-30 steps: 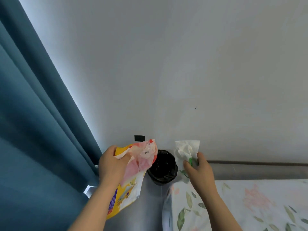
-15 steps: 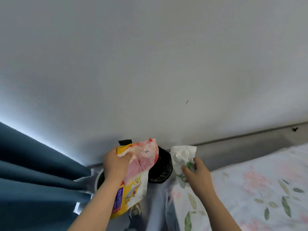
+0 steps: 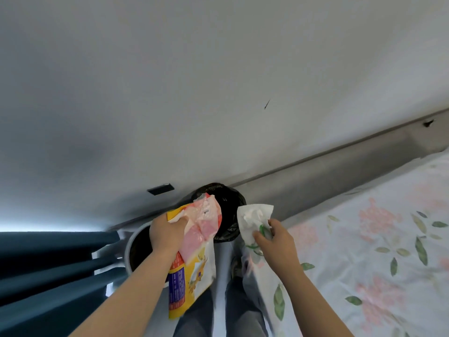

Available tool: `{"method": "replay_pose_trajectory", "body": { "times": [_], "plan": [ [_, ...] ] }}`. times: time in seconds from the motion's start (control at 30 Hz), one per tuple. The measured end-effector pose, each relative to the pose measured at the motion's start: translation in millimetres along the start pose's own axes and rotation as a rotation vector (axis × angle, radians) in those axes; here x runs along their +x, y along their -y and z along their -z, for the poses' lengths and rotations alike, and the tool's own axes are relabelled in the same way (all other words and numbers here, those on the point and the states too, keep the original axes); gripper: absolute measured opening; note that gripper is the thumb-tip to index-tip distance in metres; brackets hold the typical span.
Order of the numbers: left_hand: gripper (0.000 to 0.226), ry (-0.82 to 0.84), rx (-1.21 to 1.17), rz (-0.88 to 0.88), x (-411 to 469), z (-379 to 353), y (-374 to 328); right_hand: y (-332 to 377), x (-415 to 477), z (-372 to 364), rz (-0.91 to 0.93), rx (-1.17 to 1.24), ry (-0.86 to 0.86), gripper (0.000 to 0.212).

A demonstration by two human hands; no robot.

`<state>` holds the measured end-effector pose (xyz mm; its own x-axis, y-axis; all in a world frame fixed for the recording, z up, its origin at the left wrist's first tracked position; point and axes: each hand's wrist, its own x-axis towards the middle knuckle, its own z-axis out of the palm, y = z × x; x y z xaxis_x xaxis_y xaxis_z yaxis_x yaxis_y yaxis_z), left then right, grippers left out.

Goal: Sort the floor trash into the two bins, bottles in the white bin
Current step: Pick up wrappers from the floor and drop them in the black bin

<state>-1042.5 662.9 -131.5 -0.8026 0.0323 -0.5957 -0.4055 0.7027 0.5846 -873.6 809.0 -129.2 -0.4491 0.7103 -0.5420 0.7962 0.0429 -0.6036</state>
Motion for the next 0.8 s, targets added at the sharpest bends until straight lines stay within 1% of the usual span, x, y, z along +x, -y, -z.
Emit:
{"method": "replay_pose_trajectory", "body": {
  "times": [0.13, 0.27, 0.37, 0.53, 0.63, 0.73, 0.8],
  "plan": [
    [0.022, -0.004, 0.027, 0.124, 34, -35, 21, -22, 34, -18, -0.048, -0.009, 0.06, 0.037],
    [0.018, -0.013, 0.059, 0.176, 70, -72, 42, -46, 70, -40, -0.084, -0.051, 0.121, 0.046],
    [0.023, -0.028, 0.052, 0.202, 100, -100, 58, -64, 97, -59, -0.074, -0.112, 0.154, 0.046],
    [0.031, -0.028, 0.029, 0.221, 140, -146, 79, -96, 133, -88, -0.087, -0.134, 0.157, 0.043],
    [0.031, -0.036, -0.009, 0.22, 166, -170, 91, -116, 154, -105, -0.099, -0.129, 0.154, 0.04],
    [0.028, -0.105, -0.066, 0.183, 187, -188, 95, -134, 172, -117, -0.109, -0.13, 0.153, 0.038],
    [0.025, -0.144, -0.129, 0.125, 195, -196, 92, -143, 181, -123, -0.115, -0.116, 0.144, 0.038]
  ]
}}
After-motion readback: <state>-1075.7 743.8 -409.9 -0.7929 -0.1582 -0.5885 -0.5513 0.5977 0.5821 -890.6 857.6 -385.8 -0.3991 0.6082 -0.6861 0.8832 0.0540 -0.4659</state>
